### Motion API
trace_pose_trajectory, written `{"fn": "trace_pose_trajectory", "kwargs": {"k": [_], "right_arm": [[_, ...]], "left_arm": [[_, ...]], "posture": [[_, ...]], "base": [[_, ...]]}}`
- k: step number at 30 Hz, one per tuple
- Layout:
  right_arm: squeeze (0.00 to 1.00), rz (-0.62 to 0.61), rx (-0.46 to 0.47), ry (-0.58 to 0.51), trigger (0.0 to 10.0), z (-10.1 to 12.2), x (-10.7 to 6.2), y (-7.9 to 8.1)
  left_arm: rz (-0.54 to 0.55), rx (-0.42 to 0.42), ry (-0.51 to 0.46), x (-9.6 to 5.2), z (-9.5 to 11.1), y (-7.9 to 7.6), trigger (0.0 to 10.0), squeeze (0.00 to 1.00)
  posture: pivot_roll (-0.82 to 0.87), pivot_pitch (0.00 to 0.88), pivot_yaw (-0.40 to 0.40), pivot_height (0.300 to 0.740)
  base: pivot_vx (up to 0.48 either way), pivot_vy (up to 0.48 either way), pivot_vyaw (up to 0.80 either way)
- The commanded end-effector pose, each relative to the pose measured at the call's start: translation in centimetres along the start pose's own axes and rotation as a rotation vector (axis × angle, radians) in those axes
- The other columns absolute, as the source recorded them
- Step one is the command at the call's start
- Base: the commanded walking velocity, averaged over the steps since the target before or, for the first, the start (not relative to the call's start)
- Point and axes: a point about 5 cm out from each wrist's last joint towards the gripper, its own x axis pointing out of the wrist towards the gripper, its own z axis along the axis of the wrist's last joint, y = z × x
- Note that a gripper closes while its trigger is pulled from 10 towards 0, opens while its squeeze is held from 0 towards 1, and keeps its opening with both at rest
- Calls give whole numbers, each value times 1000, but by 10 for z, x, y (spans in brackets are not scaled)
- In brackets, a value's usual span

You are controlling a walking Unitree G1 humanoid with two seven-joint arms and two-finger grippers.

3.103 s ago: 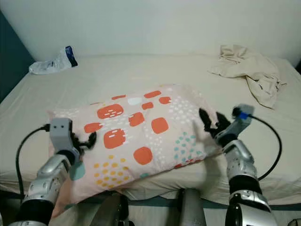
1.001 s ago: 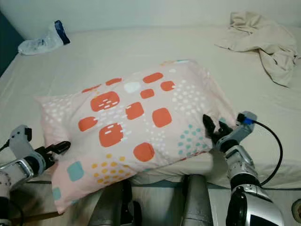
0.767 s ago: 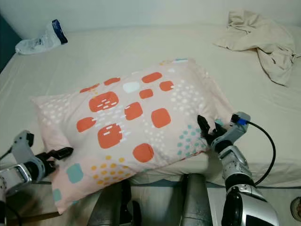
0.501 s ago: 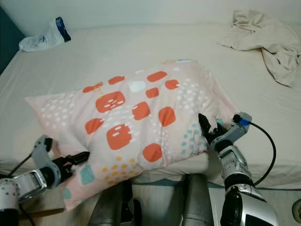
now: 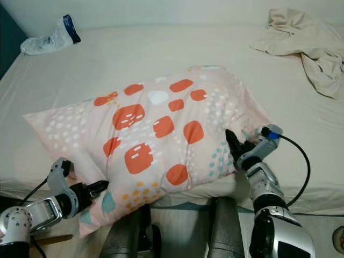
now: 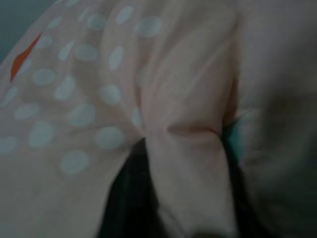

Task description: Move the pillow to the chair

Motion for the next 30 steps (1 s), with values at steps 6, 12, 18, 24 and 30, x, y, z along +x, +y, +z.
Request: {"fn": "trace_pose_trajectory", "kwargs": {"k": [6,12,18,24,30], "right_arm": [[0,82,79,95,0,-27,4,15],[0,175,83,83,0,-26,10,29],[0,247,69,24,0,-18,17,43],[0,321,59,-122,0,16,25,57],[0,410,6,-223,0,50,26,74]], "left_arm": [[-59,-44,97,11,-26,-9,0,0],[-131,-59,70,17,-25,-25,0,0],[-255,-65,-11,27,-21,-55,0,0],[-378,29,-222,24,8,-92,0,0],[-491,31,-395,13,39,-122,0,0]], "posture": [[48,378,71,605],[42,357,67,605],[37,321,61,605],[33,280,52,605],[22,249,45,605]], "base": [[0,0,0],[0,0,0],[0,0,0],[0,0,0],[0,0,0]]}}
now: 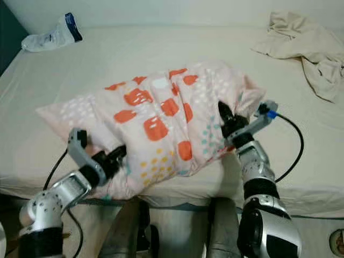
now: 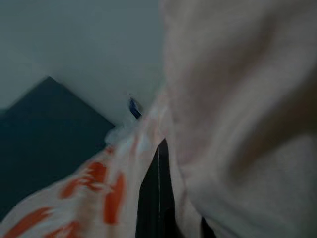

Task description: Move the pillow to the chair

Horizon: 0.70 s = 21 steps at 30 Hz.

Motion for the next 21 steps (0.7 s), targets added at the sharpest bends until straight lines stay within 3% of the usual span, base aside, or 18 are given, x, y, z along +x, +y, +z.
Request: {"fn": "trace_pose_trajectory", "kwargs": {"k": [1,10,21], "right_arm": [[0,78,8,19,0,-5,6,12],[0,109,-26,17,0,-4,6,21],[0,128,-4,41,0,-11,4,29]], "left_arm": [[-102,-11,-53,5,8,-19,0,0],[-146,28,-137,13,16,-33,0,0],[-147,43,-169,17,15,-36,0,0]], "posture": [[17,240,44,605],[2,189,27,630],[-1,151,19,669]], "base": [[0,0,0],[0,0,0],[0,0,0]]}}
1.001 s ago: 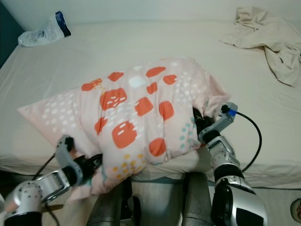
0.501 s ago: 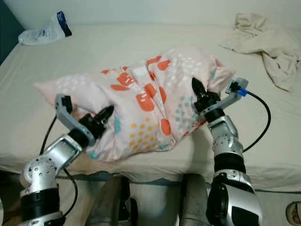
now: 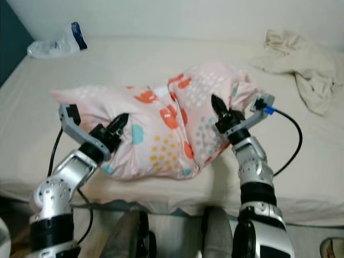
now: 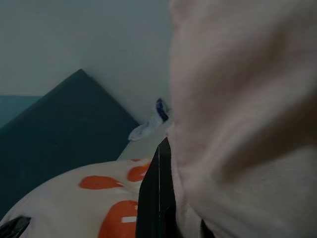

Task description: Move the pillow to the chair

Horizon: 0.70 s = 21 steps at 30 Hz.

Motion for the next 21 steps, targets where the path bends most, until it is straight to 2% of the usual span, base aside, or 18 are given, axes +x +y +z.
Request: {"fn": "trace_pose_trajectory", "kwargs": {"k": [1,14,20,21], "right_arm": [[0,57,12,2,0,-4,5,11],[0,68,23,6,0,-9,6,16],[0,78,24,15,0,-12,8,19],[0,79,25,16,0,-12,8,19]], "left_arm": [[-54,7,-1,7,-3,-10,0,0],[-72,30,4,12,-9,-13,0,0],[-74,82,6,17,-12,-14,588,0],[-73,91,10,17,-13,-14,1373,0]], "posture": [[-1,148,20,678],[-3,126,24,733],[-8,117,22,740],[-8,116,20,740]], "base": [[0,0,0],[0,0,0],[0,0,0],[0,0,0]]}}
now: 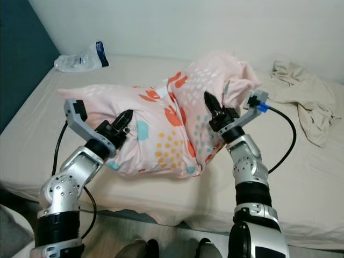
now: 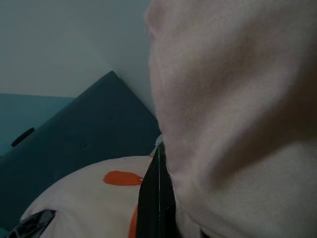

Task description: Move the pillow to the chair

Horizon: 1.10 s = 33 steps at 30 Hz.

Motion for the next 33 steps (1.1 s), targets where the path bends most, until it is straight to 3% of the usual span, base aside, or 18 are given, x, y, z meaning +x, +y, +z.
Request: {"fn": "trace_pose_trajectory", "kwargs": {"k": [1,4,5,6,7,8,12,33], "right_arm": [[0,45,16,17,0,-7,3,8],[0,45,16,18,0,-8,3,8],[0,40,15,26,2471,-9,4,8],[0,37,16,31,4157,-11,5,8],[0,37,16,31,4157,-11,5,8],[0,27,14,35,10000,-12,5,8],[0,13,5,34,10000,-11,7,6],[0,78,7,52,10000,-19,12,15]], "left_arm": [[-76,24,11,7,-4,-12,1882,0],[-75,28,12,8,-4,-12,1882,0],[-74,35,16,8,-6,-11,7412,0],[-68,41,18,7,-7,-10,10000,0],[-68,41,18,7,-7,-10,10000,0],[-64,45,21,7,-8,-9,10000,0],[-72,61,28,6,-11,-11,10000,0],[-83,113,61,10,-29,-14,10000,0]], "posture": [[-9,114,19,740],[-9,113,18,740],[-9,111,18,740],[-5,107,13,740],[-5,107,13,740],[-4,104,11,740],[3,95,4,740],[5,71,6,740]], "base": [[0,0,0],[0,0,0],[0,0,0],[0,0,0],[0,0,0],[0,0,0],[0,0,0],[0,0,800]]}}
